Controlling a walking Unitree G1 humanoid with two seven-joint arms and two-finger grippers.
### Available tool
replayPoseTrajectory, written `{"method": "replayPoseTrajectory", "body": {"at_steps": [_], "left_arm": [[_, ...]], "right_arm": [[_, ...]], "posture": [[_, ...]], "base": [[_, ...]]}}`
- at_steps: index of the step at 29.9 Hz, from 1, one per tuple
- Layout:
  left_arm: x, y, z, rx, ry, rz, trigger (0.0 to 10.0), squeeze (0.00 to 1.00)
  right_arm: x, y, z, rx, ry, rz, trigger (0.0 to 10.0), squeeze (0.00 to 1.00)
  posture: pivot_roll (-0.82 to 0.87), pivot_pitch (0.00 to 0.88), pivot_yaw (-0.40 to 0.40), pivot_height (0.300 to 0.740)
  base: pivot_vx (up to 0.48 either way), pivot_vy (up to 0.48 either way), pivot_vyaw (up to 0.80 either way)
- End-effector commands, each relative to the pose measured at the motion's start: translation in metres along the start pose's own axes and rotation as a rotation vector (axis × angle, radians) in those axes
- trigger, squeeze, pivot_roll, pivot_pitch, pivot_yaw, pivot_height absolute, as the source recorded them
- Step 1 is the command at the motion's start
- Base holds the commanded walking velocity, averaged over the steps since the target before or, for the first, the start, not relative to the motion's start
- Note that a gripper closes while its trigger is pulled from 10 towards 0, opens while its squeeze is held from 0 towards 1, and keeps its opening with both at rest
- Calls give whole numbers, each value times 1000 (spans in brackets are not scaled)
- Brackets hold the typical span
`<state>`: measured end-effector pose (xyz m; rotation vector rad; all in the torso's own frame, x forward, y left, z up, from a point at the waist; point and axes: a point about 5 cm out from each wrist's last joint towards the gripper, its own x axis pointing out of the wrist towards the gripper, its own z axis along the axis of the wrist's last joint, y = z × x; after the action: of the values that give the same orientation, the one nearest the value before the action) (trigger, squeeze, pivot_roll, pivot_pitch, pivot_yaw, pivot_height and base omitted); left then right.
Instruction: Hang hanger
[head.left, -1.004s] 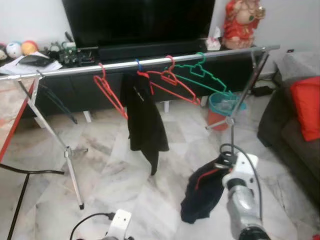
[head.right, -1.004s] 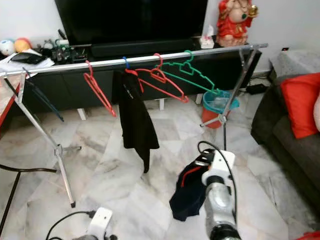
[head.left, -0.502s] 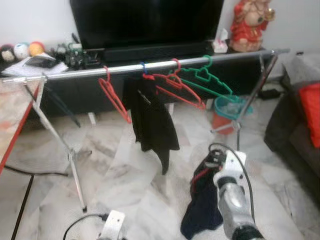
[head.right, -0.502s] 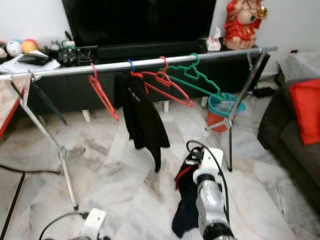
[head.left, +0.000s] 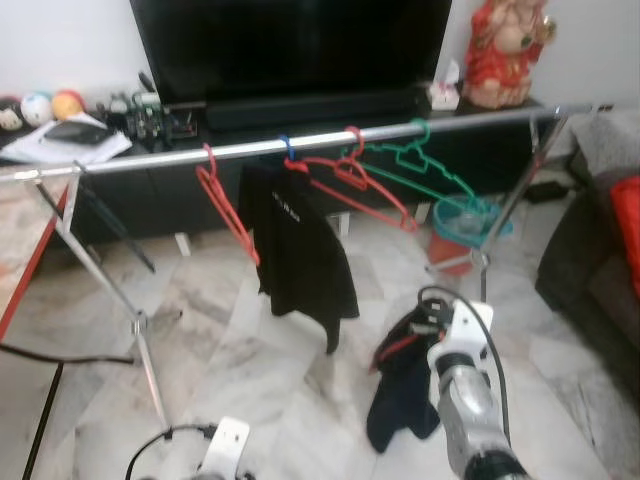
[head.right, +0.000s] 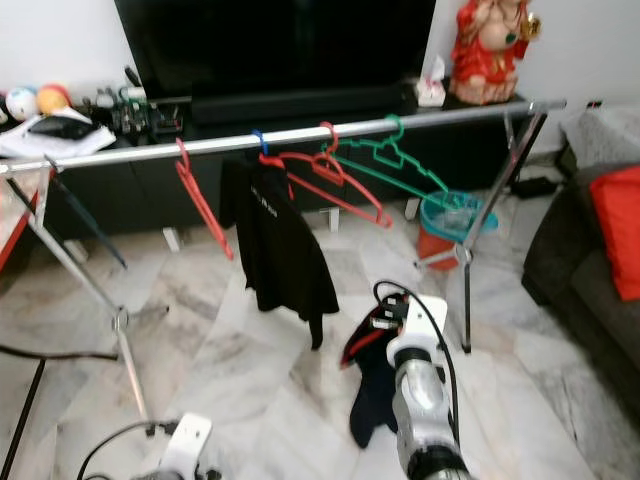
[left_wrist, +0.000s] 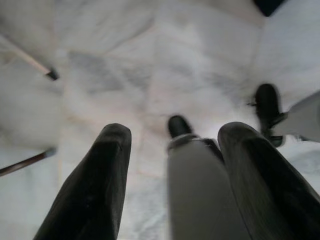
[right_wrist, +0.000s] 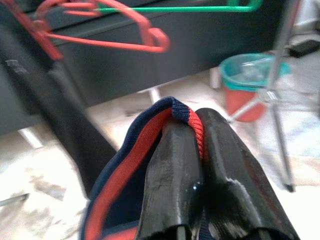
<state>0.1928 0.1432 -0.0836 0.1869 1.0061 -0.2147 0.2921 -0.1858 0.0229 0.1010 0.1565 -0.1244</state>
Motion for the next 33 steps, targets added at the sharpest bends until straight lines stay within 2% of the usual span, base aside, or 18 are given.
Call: {"method": "replayPoseTrajectory", "body": {"at_steps": [1,33], "left_arm": [[0,3,-2,-9,1,9,10000,0],[0,3,-2,-2,1,6,10000,0]], "right_arm": [[4,4,7,16,-33,5,10000,0],[3,8,3,21,-2,42,10000,0]], "posture": [[-26,20,-4,740],[-27,11,-4,740]], "base": [[274,0,0],[275,0,0]]}}
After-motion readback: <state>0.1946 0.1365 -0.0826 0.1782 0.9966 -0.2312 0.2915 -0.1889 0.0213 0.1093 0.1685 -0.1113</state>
